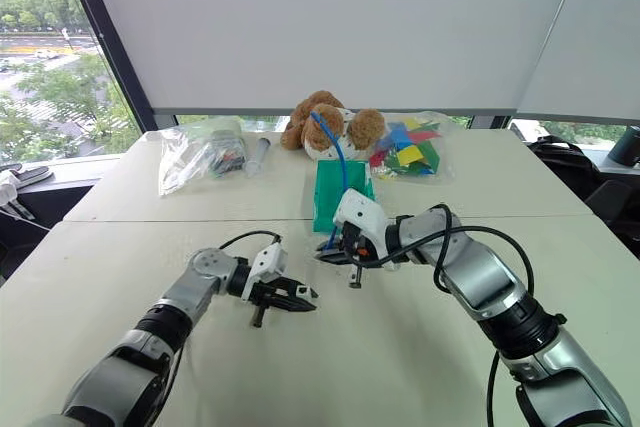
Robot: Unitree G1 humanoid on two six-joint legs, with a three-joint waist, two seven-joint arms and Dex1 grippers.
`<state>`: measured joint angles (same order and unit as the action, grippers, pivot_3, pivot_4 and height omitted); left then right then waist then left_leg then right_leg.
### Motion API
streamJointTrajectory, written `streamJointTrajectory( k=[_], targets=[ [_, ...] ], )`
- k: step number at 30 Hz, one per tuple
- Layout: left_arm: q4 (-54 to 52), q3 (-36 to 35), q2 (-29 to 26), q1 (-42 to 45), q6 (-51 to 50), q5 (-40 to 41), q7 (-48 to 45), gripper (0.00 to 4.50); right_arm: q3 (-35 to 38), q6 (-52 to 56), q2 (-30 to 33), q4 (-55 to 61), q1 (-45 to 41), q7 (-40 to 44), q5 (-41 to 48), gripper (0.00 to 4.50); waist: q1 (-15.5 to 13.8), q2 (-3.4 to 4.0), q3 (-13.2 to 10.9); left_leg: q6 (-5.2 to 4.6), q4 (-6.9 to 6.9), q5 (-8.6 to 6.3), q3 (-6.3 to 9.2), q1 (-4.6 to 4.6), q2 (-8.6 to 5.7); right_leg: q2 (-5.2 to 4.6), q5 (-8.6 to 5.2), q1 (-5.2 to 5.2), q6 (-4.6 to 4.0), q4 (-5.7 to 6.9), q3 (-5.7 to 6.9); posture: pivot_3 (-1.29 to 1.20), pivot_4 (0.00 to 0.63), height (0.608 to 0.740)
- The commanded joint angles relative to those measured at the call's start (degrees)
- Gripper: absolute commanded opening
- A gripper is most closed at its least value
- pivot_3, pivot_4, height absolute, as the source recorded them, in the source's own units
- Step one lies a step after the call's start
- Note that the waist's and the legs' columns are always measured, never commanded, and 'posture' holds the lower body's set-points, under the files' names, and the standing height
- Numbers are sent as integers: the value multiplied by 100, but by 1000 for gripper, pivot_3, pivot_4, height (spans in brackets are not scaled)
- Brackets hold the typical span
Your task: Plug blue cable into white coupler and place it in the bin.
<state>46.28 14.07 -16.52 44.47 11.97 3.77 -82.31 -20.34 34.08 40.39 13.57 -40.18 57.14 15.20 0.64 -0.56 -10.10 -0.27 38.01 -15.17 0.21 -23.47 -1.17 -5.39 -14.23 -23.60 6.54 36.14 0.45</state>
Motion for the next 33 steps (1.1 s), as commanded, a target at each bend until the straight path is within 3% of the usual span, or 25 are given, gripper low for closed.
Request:
streamJointTrajectory(
  k=[1,21,33],
  targets=[
    [230,90,86,207,276,-171,74,394,-111,-189,-48,51,78,131,-171,0,4,0,0,0,0,0,0,0,0,0,0,0,0,-1,0,0,150,740],
    [565,170,175,308,504,-419,29,394,-419,-606,-671,-613,47,371,-787,0,-8,0,1,0,7,0,3,0,-1,-1,0,4,0,1,0,0,150,740],
    [576,163,201,306,522,-426,83,394,-522,-691,-518,-525,38,668,-1153,0,-9,0,1,0,9,0,4,2,-1,-1,0,6,0,3,1,0,150,740]
  ],
)
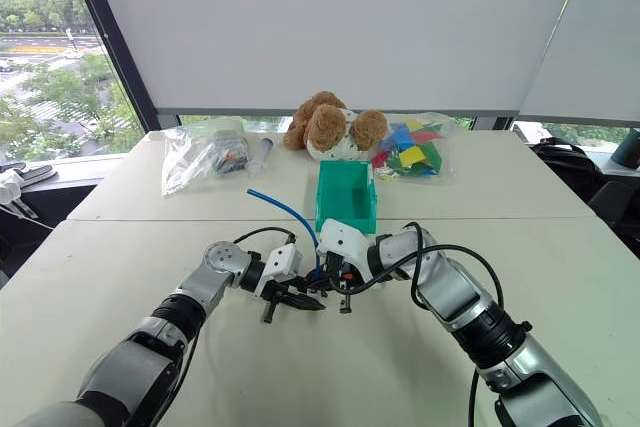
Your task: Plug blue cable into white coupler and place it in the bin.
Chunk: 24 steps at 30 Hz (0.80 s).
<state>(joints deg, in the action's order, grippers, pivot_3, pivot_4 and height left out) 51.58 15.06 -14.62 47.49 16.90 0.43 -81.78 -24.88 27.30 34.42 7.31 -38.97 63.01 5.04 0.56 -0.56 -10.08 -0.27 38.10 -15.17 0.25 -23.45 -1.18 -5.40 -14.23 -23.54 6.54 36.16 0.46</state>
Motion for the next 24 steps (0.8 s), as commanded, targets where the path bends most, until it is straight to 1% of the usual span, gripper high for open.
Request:
streamJointTrajectory(
  k=[1,11,17,24],
  targets=[
    [46,65,12,3,32,-92,31,394,-65,-13,87,103,-88,93,-163,0,-3,0,0,0,0,0,0,0,0,0,0,0,0,0,0,0,150,740],
    [57,56,26,5,51,-105,69,394,-138,69,65,3,-231,255,-332,0,-14,0,0,0,2,0,0,0,-1,-1,0,1,0,0,0,0,150,740],
    [51,38,35,8,47,-99,97,394,-360,-41,-206,-426,-421,307,-469,0,-2,0,1,0,3,0,1,3,-1,-1,0,4,0,1,0,0,150,740],
    [-43,29,5,-55,3,-80,107,394,-551,-218,-408,-819,-324,352,-670,0,13,-2,9,0,3,0,2,16,1,1,0,14,0,5,0,0,150,740]
  ],
)
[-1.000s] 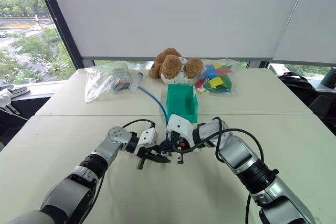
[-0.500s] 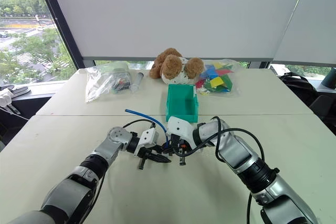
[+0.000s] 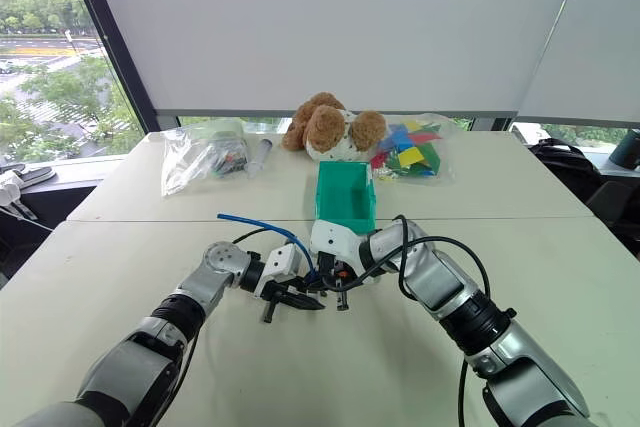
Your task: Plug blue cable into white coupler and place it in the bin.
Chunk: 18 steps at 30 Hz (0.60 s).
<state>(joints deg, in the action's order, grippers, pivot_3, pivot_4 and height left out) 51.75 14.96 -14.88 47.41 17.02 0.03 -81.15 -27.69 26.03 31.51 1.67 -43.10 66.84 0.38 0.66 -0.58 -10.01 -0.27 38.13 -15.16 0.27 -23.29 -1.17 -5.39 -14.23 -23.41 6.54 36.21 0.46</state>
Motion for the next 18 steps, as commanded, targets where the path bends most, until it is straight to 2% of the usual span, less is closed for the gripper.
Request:
streamJointTrajectory(
  k=[1,7,14,16,18],
  targets=[
    [-73,39,27,-55,-17,-35,43,394,-284,-120,-123,-303,119,-27,-230,0,4,-1,3,0,0,0,0,2,0,1,0,1,0,1,0,0,150,740],
    [-152,34,-1,-100,-57,-13,35,394,-207,-126,-214,-457,334,-85,-210,0,13,-10,25,0,0,0,0,12,3,3,0,10,0,2,0,0,150,740],
    [-424,-29,-98,-167,-191,109,-53,394,403,485,-316,154,350,-180,214,0,18,-10,26,0,-1,0,2,12,6,4,1,7,-1,3,-1,0,150,740],
    [-638,-79,-180,-223,-311,201,-105,1434,502,650,-258,356,381,-206,286,0,16,-9,26,0,-1,0,2,0,6,3,1,-5,-1,3,-1,0,150,740],
    [-895,-142,-278,-298,-485,293,-132,2285,582,774,-192,533,422,-247,350,0,10,-9,23,0,-1,0,2,-6,6,3,0,-11,-1,3,-2,0,150,740]
  ],
)
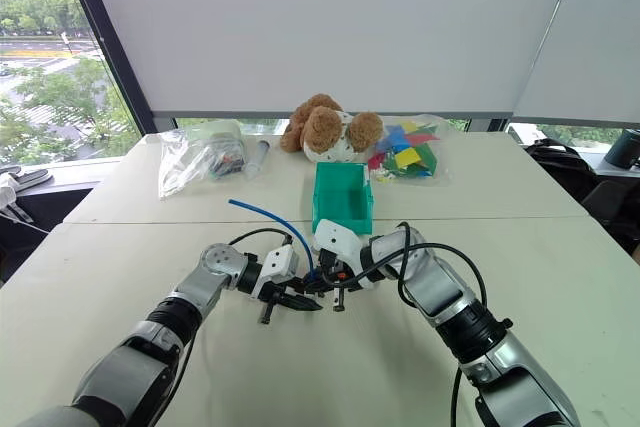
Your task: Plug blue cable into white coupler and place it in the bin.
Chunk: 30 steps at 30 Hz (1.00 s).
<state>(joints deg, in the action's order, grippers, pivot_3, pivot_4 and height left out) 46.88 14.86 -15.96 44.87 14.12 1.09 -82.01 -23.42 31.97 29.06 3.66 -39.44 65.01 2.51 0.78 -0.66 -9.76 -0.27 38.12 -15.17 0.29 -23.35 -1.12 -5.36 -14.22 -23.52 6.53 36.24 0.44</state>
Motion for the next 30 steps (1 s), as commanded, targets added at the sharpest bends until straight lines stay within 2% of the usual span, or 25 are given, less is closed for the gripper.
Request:
streamJointTrajectory(
  k=[1,4,5,8,12,15,20,25,28,30],
  targets=[
    [-573,-185,-239,-92,-258,236,-12,2849,208,242,93,418,74,-90,167,0,-3,0,-3,0,0,0,0,-5,0,0,0,-6,0,0,0,0,150,740],
    [-1189,-363,-480,-277,-639,478,43,4403,356,387,209,616,115,-172,262,0,-8,2,-7,0,-2,0,0,-9,-1,-4,0,-9,0,-1,0,0,150,740],
    [-1425,-445,-591,-350,-831,582,51,4463,419,406,248,656,114,-201,288,0,-9,2,-8,0,-2,0,0,-9,-2,-5,0,-10,0,-1,0,0,150,740],
    [-2020,-689,-900,-558,-1304,834,163,4463,709,512,306,725,29,-311,462,0,-9,3,-9,1,-2,0,0,-9,-2,-9,0,-10,0,-2,-1,0,150,740],
    [-2439,-1098,-1277,-823,-1691,1045,588,4463,1493,871,110,346,-634,-648,962,0,-2,7,-13,1,-3,0,-1,-9,-3,-12,0,-11,0,-3,-1,0,150,740],
    [-2740,-1310,-1467,-1062,-2007,1162,907,4463,1730,708,140,-826,-1500,-920,854,0,2,11,-15,1,-7,0,-1,-8,-4,-15,1,-14,-1,-2,-1,0,150,740],
    [-3498,-1600,-1541,-1456,-2657,1509,1409,4463,1784,-25,-316,-4023,-3023,-1220,597,0,9,11,-15,3,-21,0,-7,-10,-6,-20,1,-19,-1,-5,-1,0,150,740],
    [-4030,-1790,-1413,-1595,-3259,1897,1887,4463,1786,-910,-797,-6510,-3881,-1693,179,0,22,13,-17,7,-32,1,-11,-11,-8,-24,1,-24,-2,-7,-2,0,150,740],
    [-4326,-1806,-1411,-1695,-3503,2030,2089,4463,1795,-1172,-948,-7276,-4098,-1933,-26,0,30,14,-18,14,-46,5,-14,-14,-13,-27,1,-37,-2,-6,-7,0,150,740],
    [-4530,-1845,-1437,-1798,-3625,2140,2190,4500,1827,-1317,-1016,-7539,-4183,-2096,-128,832,46,14,-18,21,-61,10,-20,-15,-14,-27,2,-47,-2,-6,-11,0,150,740]
  ],
)
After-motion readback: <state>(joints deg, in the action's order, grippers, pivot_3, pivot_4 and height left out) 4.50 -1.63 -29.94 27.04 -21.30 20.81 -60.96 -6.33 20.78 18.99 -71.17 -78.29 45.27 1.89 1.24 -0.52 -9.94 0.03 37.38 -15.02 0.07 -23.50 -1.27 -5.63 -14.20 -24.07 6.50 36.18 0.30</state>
